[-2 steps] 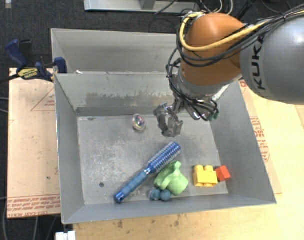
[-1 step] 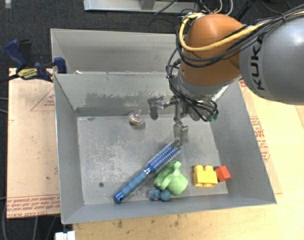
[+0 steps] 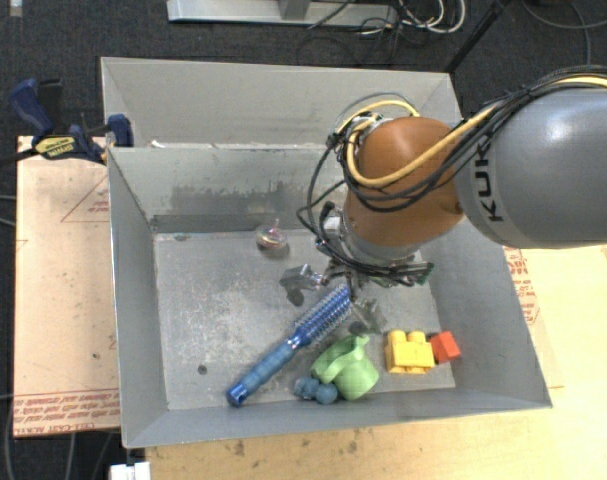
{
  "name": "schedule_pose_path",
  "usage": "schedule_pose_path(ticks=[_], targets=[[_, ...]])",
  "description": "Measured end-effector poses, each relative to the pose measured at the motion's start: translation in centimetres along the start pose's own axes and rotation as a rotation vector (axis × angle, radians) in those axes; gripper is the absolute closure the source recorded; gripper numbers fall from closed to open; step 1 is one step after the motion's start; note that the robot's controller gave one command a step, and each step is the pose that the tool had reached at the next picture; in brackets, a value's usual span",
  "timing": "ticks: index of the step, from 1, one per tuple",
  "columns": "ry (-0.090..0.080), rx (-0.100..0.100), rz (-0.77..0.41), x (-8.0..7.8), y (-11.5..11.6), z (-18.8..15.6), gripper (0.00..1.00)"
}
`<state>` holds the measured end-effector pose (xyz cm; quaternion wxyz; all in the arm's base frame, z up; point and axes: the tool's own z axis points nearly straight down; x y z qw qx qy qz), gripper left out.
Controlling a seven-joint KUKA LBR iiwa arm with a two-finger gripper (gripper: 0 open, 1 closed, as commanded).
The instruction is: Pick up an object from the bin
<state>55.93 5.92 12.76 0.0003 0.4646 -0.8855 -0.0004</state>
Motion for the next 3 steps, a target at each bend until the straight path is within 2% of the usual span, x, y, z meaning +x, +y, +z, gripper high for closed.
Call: schedule_pose_path(ticks=[1, 2, 3], targets=[[-0.001, -0.001, -0.241, -1.1, -2.3, 6.0, 0.0], [-0.006, 0.003, -0.237, -1.2, -2.4, 5.8, 1.0], [-0.007, 0.005, -0.185, -2.3, 4.0, -5.5, 1.0]])
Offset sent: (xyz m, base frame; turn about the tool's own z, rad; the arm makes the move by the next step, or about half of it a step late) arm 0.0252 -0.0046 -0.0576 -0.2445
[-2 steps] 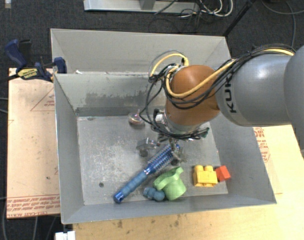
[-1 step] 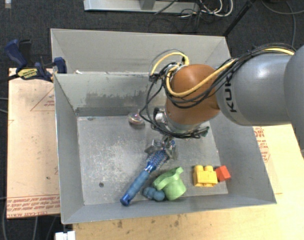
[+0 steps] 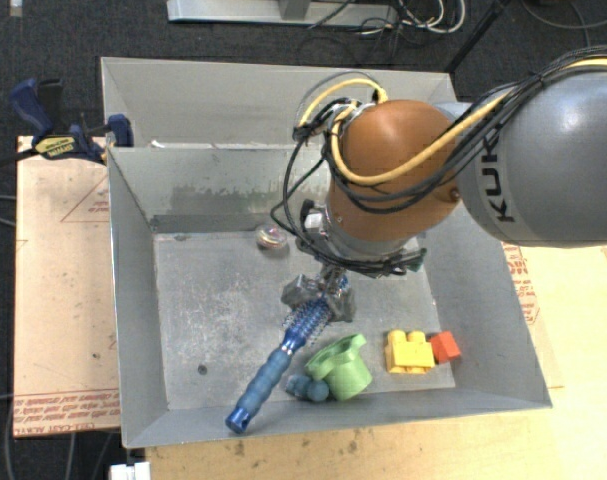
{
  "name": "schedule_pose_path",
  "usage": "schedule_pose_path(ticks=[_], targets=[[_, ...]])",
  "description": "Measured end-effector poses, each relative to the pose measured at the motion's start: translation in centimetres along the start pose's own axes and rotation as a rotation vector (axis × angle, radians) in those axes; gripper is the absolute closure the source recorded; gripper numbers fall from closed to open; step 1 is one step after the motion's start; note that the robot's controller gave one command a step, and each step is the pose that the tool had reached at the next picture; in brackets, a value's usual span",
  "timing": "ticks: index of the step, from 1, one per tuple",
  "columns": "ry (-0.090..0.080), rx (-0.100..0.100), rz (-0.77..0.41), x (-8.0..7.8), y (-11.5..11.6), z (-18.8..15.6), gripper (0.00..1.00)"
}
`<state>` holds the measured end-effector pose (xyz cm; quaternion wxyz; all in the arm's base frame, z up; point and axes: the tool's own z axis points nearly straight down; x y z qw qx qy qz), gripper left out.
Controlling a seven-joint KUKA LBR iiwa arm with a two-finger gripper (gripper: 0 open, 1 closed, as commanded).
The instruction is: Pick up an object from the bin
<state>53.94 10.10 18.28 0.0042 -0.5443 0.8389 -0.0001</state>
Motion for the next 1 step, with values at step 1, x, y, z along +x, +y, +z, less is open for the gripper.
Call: schedule_pose_path(ticks=[1], targets=[[-0.001, 0.004, 0.039, -0.7, -1.9, -8.62, 1.0]])
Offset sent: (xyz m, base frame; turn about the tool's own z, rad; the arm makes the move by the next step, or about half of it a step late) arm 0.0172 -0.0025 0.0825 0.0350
